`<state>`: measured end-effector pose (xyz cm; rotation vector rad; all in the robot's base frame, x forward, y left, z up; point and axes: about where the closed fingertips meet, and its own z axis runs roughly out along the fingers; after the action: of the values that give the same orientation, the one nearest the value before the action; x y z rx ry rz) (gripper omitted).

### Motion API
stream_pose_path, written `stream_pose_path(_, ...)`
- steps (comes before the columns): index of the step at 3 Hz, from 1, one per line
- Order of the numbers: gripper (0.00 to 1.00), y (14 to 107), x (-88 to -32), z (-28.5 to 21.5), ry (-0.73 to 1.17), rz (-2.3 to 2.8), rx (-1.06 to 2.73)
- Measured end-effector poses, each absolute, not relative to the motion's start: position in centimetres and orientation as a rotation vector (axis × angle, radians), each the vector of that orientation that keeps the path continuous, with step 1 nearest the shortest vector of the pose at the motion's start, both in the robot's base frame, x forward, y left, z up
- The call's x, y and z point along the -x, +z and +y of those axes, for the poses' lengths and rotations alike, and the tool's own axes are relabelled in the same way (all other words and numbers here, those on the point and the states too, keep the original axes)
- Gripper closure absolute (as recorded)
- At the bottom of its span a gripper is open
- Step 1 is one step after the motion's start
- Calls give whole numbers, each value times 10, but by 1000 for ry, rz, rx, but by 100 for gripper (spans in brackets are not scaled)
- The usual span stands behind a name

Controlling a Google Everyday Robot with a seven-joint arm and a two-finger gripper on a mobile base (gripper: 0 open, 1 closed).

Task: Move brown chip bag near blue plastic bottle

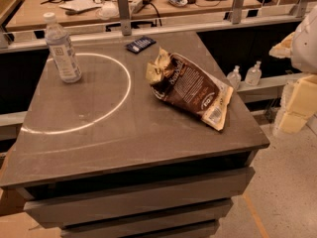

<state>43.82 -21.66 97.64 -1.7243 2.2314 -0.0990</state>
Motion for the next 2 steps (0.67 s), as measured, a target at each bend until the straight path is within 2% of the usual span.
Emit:
stream_pose_path(1,0,977,-439,-217,-92,2226,1715)
stream_pose_path(2,0,978,-459,-222,13,2142,1584)
